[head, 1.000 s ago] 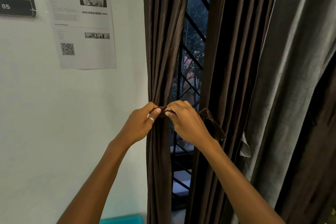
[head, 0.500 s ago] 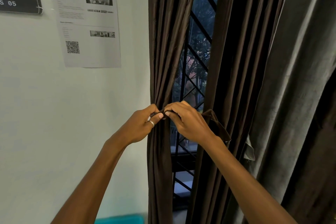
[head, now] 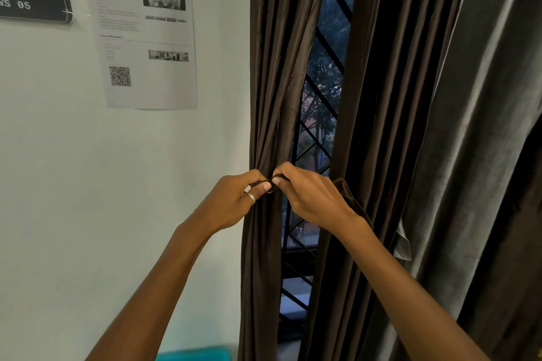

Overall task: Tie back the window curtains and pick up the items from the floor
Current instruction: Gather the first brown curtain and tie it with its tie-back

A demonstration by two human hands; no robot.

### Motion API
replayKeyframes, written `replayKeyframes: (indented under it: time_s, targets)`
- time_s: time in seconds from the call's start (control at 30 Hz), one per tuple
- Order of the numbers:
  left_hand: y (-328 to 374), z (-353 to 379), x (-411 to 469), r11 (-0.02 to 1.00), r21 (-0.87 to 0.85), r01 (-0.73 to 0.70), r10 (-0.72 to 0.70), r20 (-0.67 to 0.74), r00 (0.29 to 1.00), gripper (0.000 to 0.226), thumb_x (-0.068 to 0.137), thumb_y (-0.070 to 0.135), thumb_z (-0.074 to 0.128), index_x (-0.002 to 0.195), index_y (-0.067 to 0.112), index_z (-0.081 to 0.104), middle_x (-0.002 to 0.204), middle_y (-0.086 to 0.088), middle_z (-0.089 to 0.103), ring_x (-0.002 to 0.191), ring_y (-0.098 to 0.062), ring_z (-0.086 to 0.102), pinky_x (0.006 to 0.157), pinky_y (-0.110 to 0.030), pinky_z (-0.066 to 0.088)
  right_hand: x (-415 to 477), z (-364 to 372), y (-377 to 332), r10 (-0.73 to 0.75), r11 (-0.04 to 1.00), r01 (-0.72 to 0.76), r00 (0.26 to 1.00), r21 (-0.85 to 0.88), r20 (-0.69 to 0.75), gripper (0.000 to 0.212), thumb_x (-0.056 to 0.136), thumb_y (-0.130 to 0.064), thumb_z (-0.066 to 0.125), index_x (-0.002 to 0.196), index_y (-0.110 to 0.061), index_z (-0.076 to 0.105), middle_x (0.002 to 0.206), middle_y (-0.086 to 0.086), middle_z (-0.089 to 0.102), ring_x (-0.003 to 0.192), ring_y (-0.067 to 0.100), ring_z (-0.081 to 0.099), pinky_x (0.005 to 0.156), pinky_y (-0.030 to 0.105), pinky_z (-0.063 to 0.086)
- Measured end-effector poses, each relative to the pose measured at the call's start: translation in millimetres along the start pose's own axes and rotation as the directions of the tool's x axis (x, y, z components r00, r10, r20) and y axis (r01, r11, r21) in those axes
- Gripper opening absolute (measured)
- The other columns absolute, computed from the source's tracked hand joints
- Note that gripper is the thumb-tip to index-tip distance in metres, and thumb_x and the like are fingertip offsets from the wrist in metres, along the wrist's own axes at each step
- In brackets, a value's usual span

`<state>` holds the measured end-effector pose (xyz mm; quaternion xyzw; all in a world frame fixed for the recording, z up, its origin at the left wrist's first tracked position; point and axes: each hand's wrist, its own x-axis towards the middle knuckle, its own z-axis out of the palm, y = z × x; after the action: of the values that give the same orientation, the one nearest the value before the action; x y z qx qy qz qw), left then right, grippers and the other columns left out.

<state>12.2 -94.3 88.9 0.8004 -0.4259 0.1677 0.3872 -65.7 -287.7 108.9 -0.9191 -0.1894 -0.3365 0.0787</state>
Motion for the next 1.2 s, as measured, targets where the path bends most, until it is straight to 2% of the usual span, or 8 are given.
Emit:
replayKeyframes:
  time_s: [0.13, 0.37, 0.47, 0.63, 0.8, 1.0, 1.1, 1.2]
  targets:
    - [2.8, 3.9, -4.5, 0.989, 0.063, -0.135, 0.144, -0.189, 0.971, 0.037, 0.094, 0.050, 0.055, 0.118, 0.028, 0.073, 0.107, 0.015, 0.074, 0.093, 0.004, 0.066, 0.085, -0.012, 0.051, 3.6, 2.2, 4.3, 0.070, 0.994, -0.067, 0.997, 0.087, -0.024, 0.014, 0.108, -0.035, 0.040, 0.106, -0.025, 0.048, 0.070, -0.010, 0.051, 0.057, 0.015, 0.050, 0.051, 0.041, 0.042]
    - [7.1, 22.9, -11.6, 0.840, 0.456, -0.294, 0.441, -0.257, 0.860, 0.040, 0.097, 0.040, 0.055, 0.118, 0.012, 0.074, 0.099, -0.004, 0.078, 0.075, -0.017, 0.074, 0.065, -0.031, 0.062, 16.9, 3.5, 12.2, 0.231, 0.955, -0.227, 0.973, 0.191, 0.002, 0.019, 0.105, -0.035, 0.046, 0.098, -0.022, 0.058, 0.072, -0.007, 0.061, 0.065, 0.017, 0.059, 0.057, 0.046, 0.049]
    - [7.7, 28.0, -13.7, 0.713, 0.615, -0.336, 0.574, -0.239, 0.783, 0.033, 0.095, 0.028, 0.061, 0.115, 0.007, 0.075, 0.106, -0.008, 0.077, 0.075, -0.021, 0.075, 0.060, -0.031, 0.062, 26.3, -1.2, 12.3, 0.280, 0.931, -0.290, 0.957, 0.222, 0.076, 0.017, 0.102, -0.036, 0.052, 0.090, -0.026, 0.060, 0.068, -0.012, 0.057, 0.064, 0.011, 0.056, 0.060, 0.038, 0.047]
    - [9.6, 31.6, -17.1, 0.512, 0.775, -0.371, 0.680, -0.101, 0.726, 0.024, 0.096, 0.017, 0.060, 0.106, 0.002, 0.077, 0.116, -0.012, 0.073, 0.069, -0.020, 0.072, 0.050, -0.028, 0.057, 36.4, -8.2, 14.6, 0.300, 0.917, -0.334, 0.938, 0.218, 0.173, 0.018, 0.098, -0.031, 0.061, 0.085, -0.020, 0.068, 0.078, 0.000, 0.070, 0.075, 0.015, 0.066, 0.069, 0.042, 0.057]
    - [22.4, 24.6, -15.0, 0.412, 0.822, -0.394, 0.667, 0.023, 0.745, 0.011, 0.094, 0.011, 0.065, 0.094, 0.005, 0.074, 0.110, -0.012, 0.073, 0.057, -0.018, 0.063, 0.043, -0.027, 0.047, 39.2, -10.3, 14.9, 0.315, 0.890, -0.361, 0.928, 0.277, 0.198, 0.016, 0.096, -0.028, 0.066, 0.083, -0.019, 0.072, 0.075, 0.000, 0.071, 0.069, 0.006, 0.066, 0.060, 0.019, 0.048]
    - [34.9, 18.4, -10.1, 0.473, 0.793, -0.383, 0.538, 0.084, 0.839, 0.008, 0.086, 0.003, 0.070, 0.089, 0.010, 0.067, 0.096, -0.010, 0.070, 0.059, -0.019, 0.059, 0.044, -0.028, 0.045, 40.4, -7.1, 15.8, 0.323, 0.881, -0.367, 0.927, 0.298, 0.190, 0.018, 0.099, -0.025, 0.061, 0.087, -0.015, 0.070, 0.079, -0.001, 0.071, 0.071, 0.003, 0.064, 0.060, 0.018, 0.046]
    - [39.3, 17.7, -5.6, 0.540, 0.756, -0.369, 0.454, 0.107, 0.885, 0.015, 0.079, 0.003, 0.074, 0.084, 0.012, 0.063, 0.074, -0.005, 0.063, 0.055, -0.020, 0.055, 0.043, -0.030, 0.044, 36.1, 0.7, 13.4, 0.315, 0.891, -0.338, 0.941, 0.303, 0.126, 0.028, 0.104, -0.031, 0.050, 0.082, -0.014, 0.055, 0.072, 0.001, 0.063, 0.065, 0.013, 0.059, 0.059, 0.036, 0.047]
    - [44.0, 10.1, 1.2, 0.656, 0.659, -0.369, 0.345, 0.173, 0.922, 0.013, 0.082, 0.008, 0.068, 0.089, 0.013, 0.059, 0.073, -0.003, 0.063, 0.057, -0.022, 0.058, 0.046, -0.034, 0.048, 31.8, 2.9, 11.6, 0.342, 0.843, -0.359, 0.933, 0.400, 0.115, 0.036, 0.107, -0.037, 0.042, 0.084, -0.009, 0.048, 0.069, 0.007, 0.059, 0.058, 0.015, 0.055, 0.060, 0.043, 0.047]
